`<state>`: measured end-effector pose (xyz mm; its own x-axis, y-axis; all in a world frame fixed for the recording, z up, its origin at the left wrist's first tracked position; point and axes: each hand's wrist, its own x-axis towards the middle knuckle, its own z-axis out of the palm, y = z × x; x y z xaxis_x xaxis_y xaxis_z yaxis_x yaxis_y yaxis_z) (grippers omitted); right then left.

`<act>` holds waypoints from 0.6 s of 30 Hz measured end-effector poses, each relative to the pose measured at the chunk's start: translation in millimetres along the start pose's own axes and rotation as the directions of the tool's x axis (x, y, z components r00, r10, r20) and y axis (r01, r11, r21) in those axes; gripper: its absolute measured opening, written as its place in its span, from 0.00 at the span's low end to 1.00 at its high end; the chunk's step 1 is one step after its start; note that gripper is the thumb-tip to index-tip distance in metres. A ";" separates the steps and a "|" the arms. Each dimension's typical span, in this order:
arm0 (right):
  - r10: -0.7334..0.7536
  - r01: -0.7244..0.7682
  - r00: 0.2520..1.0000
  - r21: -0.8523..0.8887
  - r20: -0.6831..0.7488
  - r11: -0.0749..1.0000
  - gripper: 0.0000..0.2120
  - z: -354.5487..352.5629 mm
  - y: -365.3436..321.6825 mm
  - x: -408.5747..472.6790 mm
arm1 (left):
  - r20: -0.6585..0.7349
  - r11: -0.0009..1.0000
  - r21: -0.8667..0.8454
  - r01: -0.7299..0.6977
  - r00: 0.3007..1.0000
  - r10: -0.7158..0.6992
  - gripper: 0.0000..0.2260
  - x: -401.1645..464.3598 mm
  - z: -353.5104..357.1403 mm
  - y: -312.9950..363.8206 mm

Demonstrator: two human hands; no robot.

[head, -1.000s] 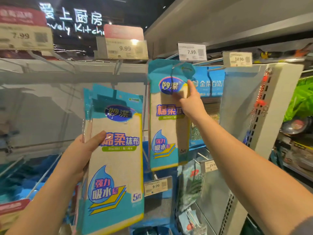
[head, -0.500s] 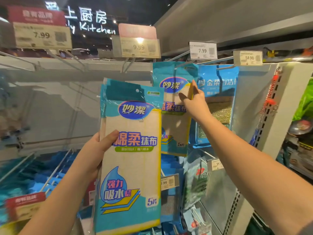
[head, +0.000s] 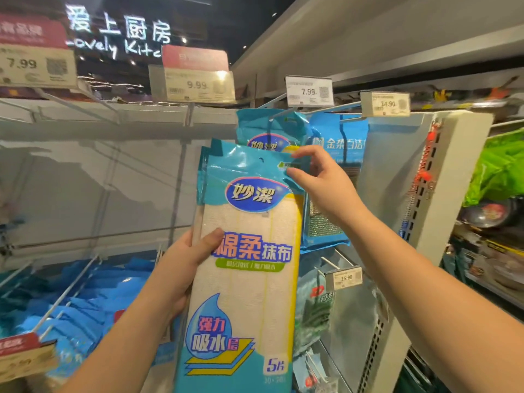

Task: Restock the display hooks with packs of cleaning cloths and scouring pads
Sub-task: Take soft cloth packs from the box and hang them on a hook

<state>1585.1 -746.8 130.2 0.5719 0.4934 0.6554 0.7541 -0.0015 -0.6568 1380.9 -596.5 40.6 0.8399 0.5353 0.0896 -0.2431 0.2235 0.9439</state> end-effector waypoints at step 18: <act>-0.198 0.217 0.976 -0.282 0.095 0.935 0.26 -61.1 -30.1 51.5 | 0.231 0.986 -0.090 0.144 0.965 -0.120 0.37 18.8 60.0 26.2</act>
<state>1611.6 -774.5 206.5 0.3784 0.5640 0.7340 0.9197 -0.1395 -0.3670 1419.5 -629.5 86.1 0.9523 0.3016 0.0471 -0.1625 0.3704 0.9146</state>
